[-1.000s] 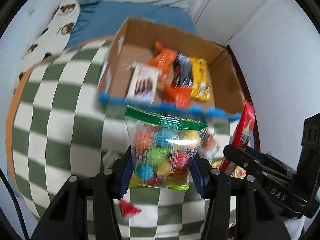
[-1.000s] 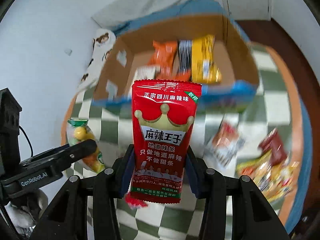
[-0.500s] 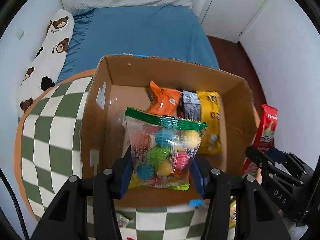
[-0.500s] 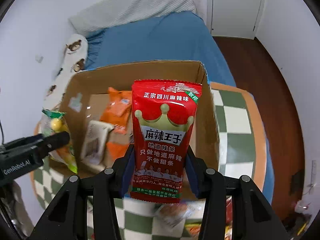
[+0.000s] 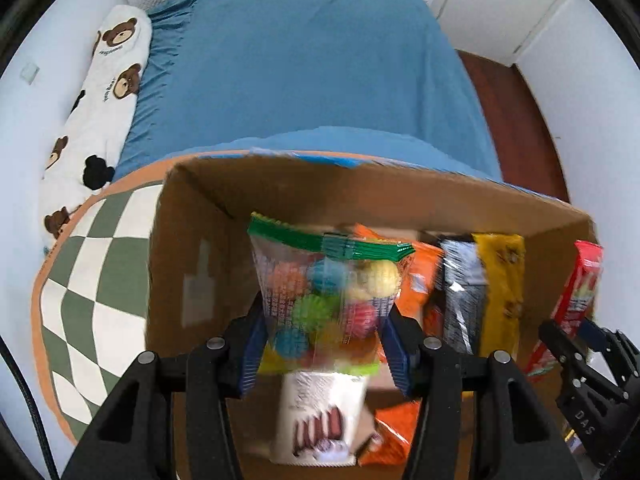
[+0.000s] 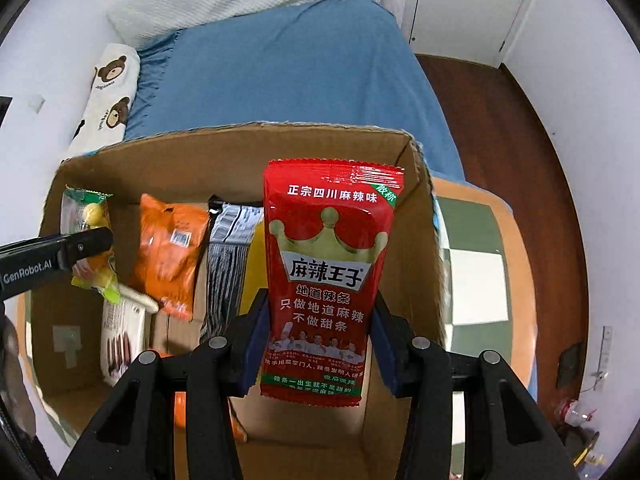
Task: Organize snacks
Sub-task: 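Carry both packets into the cardboard box and open both tools, then lift both tools out of the box and back toward the bed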
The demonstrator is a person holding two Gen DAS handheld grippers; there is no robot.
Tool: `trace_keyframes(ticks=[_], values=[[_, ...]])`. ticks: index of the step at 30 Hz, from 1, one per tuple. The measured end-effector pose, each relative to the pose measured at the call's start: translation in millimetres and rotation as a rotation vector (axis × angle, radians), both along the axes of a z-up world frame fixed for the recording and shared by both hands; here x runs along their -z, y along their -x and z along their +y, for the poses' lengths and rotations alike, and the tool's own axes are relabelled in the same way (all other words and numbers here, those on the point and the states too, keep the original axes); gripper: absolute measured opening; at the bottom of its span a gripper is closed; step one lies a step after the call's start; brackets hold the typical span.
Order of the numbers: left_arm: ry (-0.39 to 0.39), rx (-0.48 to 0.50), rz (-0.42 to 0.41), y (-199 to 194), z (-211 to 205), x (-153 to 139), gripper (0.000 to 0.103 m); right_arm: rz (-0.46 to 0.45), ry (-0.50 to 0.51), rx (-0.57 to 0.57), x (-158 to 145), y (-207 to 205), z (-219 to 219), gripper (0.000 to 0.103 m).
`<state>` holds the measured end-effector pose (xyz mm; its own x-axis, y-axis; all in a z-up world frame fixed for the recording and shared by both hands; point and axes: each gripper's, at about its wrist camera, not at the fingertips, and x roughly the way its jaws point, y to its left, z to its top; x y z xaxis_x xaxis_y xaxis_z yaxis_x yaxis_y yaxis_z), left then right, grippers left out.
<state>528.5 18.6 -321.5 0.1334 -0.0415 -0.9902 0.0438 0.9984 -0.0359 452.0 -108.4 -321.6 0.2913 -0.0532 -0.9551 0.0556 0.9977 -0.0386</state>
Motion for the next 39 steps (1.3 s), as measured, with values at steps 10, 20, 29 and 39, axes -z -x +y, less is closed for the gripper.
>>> trace_keyframes(ticks=[10,20,29,39], values=[[0.028,0.004,0.004,-12.0,6.1,7.9,0.073,0.047,-0.04,0.039,26.4,-22.9,-9.2,0.091],[0.043,0.014,-0.048,24.6,-0.2,-8.6,0.074,0.018,-0.09,0.053,20.8,7.6,-12.4,0.091],[0.031,0.021,-0.176,89.9,-7.0,-48.4,0.074,-0.062,-0.065,0.032,-3.1,56.0,0.8,0.091],[0.036,0.026,-0.329,169.7,-6.9,-102.5,0.074,-0.21,-0.037,-0.036,-58.4,128.1,23.2,0.091]])
